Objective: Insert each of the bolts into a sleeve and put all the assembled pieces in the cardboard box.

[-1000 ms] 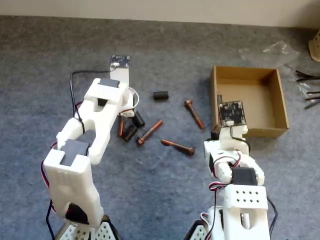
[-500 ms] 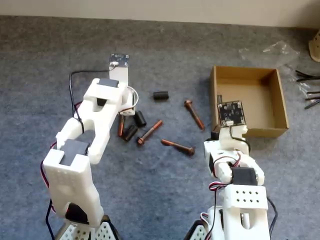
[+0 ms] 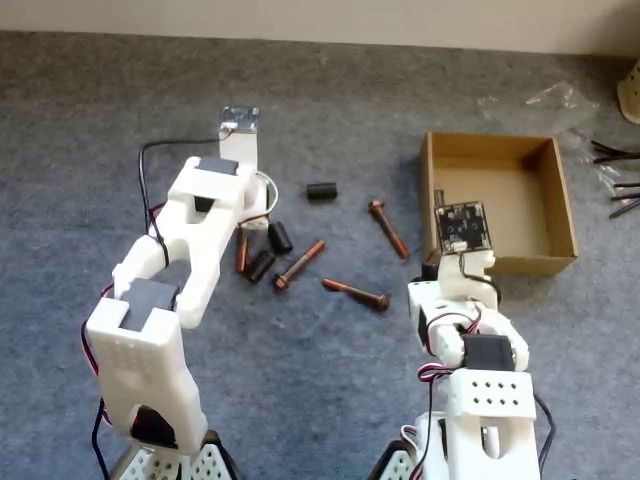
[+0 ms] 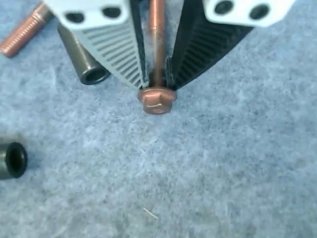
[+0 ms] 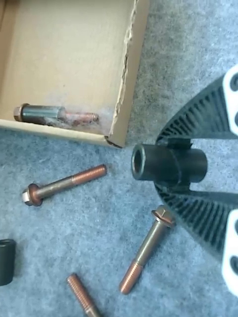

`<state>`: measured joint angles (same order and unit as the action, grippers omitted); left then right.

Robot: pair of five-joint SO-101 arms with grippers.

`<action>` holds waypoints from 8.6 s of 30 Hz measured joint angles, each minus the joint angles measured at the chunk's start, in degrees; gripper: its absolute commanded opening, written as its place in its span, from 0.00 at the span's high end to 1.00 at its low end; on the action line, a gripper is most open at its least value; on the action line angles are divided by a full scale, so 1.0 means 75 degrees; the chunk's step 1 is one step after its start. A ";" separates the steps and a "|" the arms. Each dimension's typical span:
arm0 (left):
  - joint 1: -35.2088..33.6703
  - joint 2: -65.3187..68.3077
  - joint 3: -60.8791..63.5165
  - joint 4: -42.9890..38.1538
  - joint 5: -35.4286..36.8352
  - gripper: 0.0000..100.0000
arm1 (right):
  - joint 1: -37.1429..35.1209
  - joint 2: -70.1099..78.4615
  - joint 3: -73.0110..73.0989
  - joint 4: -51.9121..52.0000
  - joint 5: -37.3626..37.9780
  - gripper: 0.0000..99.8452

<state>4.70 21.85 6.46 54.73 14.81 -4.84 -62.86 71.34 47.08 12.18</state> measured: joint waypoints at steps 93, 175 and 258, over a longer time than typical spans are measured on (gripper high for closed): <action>0.0105 -1.3257 0.5322 -0.2813 -0.1453 0.99 | -0.3587 -0.2344 0.1125 -0.4032 -0.0703 0.99; 0.2731 -1.4066 0.8100 -0.4489 -0.0293 0.99 | -0.4607 -0.5544 0.3235 -0.4442 -0.1395 0.99; 0.3411 -1.4183 0.8264 -0.4114 -0.0563 0.99 | -0.4818 -0.5544 0.3235 -0.4431 -0.1184 0.99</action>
<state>30.29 -84.53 68.44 23.87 10.59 -40.97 -104.44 95.60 13.85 3.30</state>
